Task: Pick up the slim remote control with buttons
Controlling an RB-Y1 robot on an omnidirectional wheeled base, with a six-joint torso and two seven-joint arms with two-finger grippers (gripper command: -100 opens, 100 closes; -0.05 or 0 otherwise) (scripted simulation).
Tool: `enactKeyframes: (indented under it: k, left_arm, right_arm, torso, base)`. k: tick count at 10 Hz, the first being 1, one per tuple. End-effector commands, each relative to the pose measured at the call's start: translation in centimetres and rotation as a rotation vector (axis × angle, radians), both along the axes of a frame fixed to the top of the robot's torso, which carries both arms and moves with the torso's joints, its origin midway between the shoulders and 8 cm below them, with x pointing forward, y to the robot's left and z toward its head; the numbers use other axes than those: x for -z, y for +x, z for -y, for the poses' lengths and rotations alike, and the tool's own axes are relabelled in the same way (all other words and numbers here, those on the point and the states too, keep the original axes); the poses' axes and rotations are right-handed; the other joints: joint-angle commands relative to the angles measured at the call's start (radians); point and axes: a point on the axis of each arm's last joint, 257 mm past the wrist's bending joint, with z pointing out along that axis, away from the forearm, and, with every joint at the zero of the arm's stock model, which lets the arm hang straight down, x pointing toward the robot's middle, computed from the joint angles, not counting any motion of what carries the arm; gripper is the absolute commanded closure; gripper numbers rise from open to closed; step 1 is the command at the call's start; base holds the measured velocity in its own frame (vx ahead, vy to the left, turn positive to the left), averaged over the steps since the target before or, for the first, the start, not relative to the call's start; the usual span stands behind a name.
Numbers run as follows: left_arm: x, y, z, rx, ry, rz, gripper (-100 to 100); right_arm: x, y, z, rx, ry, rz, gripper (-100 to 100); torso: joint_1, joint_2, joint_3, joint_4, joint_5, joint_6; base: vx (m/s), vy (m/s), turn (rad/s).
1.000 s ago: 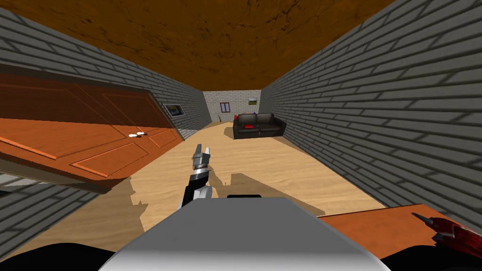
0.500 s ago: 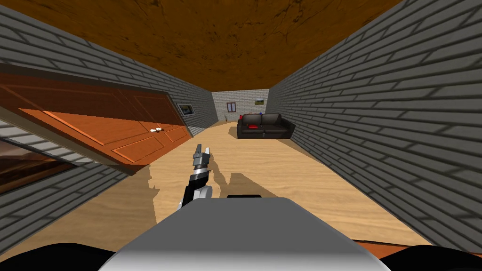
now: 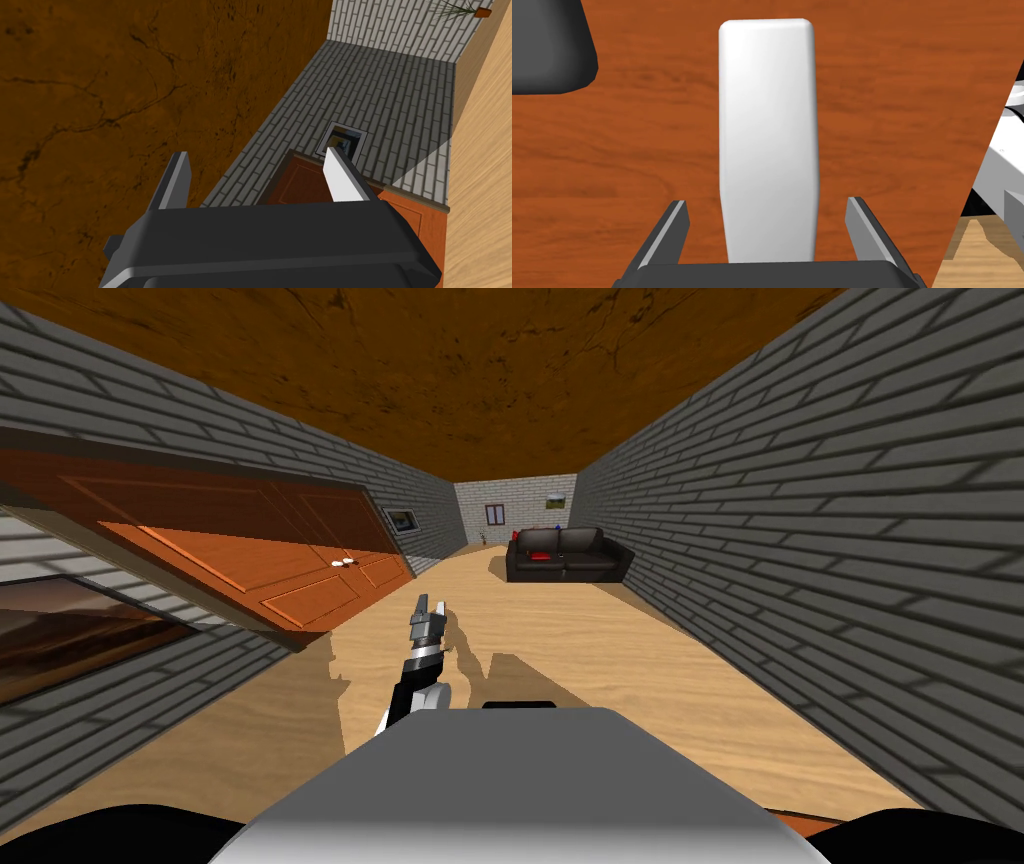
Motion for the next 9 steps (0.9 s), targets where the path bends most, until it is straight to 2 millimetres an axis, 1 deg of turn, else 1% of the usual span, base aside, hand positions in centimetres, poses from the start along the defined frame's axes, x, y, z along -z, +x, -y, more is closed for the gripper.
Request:
enactKeyframes:
  k: [1,2,3,7,8,9]
  left_arm:
    - [0.0,0.0,0.0,0.0,0.0,0.0,0]
    - [0.0,0.0,0.0,0.0,0.0,0.0,0]
    - [0.0,0.0,0.0,0.0,0.0,0.0,0]
    - [0.0,0.0,0.0,0.0,0.0,0.0,0]
    - [0.0,0.0,0.0,0.0,0.0,0.0,0]
    - [0.0,0.0,0.0,0.0,0.0,0.0,0]
  right_arm:
    - [0.9,0.2,-0.6,0.013,-0.001,0.001,-100]
    - [0.5,0.2,-0.4,0.008,-0.001,0.001,-100]
    - [0.6,0.2,-0.4,0.009,-0.001,0.001,100]
    - [0.6,0.2,-0.6,0.009,0.001,0.002,100]
    - [0.6,0.2,-0.6,0.009,0.001,0.002,0]
    - [-0.3,-0.1,0.4,-0.006,0.0,-0.002,100]
  torso:
    - [0.0,0.0,0.0,0.0,0.0,0.0]
    - [0.0,0.0,0.0,0.0,0.0,0.0]
    - [0.001,-0.002,-0.001,0.0,0.0,0.0]
    - [0.001,-0.003,-0.002,-0.001,0.001,0.0]
    - [0.001,-0.003,-0.002,-0.001,0.001,0.0]
    - [0.001,-0.003,-0.002,-0.001,0.001,0.0]
  base:
    - [-0.063,-0.027,0.066]
    - [-0.017,-0.002,0.013]
    - [0.0,0.0,0.0]
    - [0.0,0.0,0.0]
    - [0.0,0.0,0.0]
    - [0.047,0.01,-0.129]
